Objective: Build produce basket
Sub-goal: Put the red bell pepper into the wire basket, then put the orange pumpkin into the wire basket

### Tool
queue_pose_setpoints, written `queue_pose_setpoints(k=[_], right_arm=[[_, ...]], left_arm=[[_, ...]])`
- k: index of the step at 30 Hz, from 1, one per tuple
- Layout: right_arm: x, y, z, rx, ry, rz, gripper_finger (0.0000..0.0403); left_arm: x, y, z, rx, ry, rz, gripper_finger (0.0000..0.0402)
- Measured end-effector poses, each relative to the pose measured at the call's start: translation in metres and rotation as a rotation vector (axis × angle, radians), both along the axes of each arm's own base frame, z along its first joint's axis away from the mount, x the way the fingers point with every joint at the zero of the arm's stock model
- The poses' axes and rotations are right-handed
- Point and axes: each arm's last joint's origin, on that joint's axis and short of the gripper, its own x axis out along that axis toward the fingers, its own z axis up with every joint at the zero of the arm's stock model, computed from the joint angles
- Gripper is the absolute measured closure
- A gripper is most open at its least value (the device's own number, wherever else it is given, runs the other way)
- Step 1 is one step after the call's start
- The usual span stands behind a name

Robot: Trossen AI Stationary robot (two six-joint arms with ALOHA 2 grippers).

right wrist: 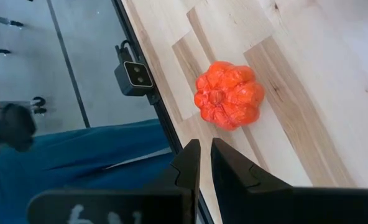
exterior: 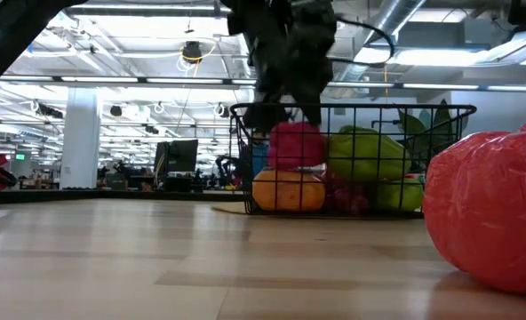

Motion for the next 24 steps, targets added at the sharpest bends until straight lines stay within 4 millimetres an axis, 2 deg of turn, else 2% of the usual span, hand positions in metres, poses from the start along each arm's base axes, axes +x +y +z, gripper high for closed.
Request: queue_pose_setpoints(k=[4, 7, 13, 15, 17, 21, 24], right_arm=[[-0.001, 0.0, -0.001, -0.017, 0.011, 0.033, 0.034], [-0.002, -0.001, -0.002, -0.055, -0.001, 0.081, 0.034], [0.003, -0.001, -0.007, -0.087, -0.003, 0.091, 0.034], [0.002, -0.002, -0.01, -0.097, 0.019, 0.094, 0.034], [0.005, -0.001, -0.01, -0.079, 0.017, 0.1, 0.034], [0.002, 0.005, -0.015, -0.053, 0.058, 0.156, 0.034], [0.002, 0.01, -0.017, -0.027, 0.077, 0.192, 0.034]], left_arm=[[0.0, -0.009, 0.019, -0.103, -0.007, -0.04, 0.0088], [0.005, -0.018, 0.046, -0.101, -0.095, -0.075, 0.0088], [0.006, -0.028, 0.112, 0.106, -0.288, -0.072, 0.0088], [-0.003, -0.028, 0.132, 0.221, -0.294, -0.037, 0.0088], [-0.014, -0.028, 0.142, 0.299, -0.302, 0.004, 0.0088], [-0.042, -0.036, 0.164, 0.306, -0.274, 0.046, 0.0088], [-0.058, -0.055, 0.18, 0.314, -0.298, 0.065, 0.0088]])
